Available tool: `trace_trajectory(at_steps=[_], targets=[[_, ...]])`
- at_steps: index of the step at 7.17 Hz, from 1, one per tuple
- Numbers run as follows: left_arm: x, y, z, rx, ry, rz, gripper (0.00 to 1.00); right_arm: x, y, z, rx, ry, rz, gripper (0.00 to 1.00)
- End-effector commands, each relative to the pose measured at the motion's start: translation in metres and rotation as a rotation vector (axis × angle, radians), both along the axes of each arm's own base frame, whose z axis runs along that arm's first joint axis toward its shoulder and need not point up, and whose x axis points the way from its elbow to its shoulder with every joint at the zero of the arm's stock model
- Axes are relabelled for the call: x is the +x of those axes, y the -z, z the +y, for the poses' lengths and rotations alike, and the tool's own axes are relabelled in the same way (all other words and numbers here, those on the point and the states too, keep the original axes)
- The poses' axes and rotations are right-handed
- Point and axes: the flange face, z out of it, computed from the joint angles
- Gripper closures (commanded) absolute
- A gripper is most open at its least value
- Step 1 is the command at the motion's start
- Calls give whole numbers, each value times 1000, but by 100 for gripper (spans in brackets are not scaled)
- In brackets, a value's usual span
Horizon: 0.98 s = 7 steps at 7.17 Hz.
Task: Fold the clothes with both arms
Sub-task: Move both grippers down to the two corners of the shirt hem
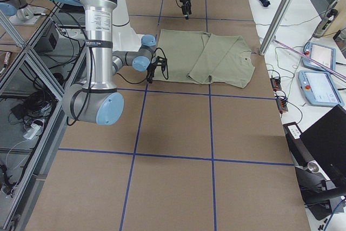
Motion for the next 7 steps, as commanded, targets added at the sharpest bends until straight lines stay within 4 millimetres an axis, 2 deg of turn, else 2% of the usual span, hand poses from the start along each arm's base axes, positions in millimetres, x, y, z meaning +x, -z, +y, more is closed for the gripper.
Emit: trace_trajectory(at_steps=[1,3,4,6,7], targets=[[0,1,1,-1,0,3,0,1,0,0,1,0,1,64],[0,0,0,-4,2,-1,0,1,0,0,1,1,-1,91],[0,-3,0,-6,2,-3,0,1,2,-1,1,-3,-4,100],[1,-4,2,-9,1,-4,0,5,12,-2,5,-16,-23,100],[7,-12,5,-43,0,-8,0,13,27,-4,12,-27,-52,100]])
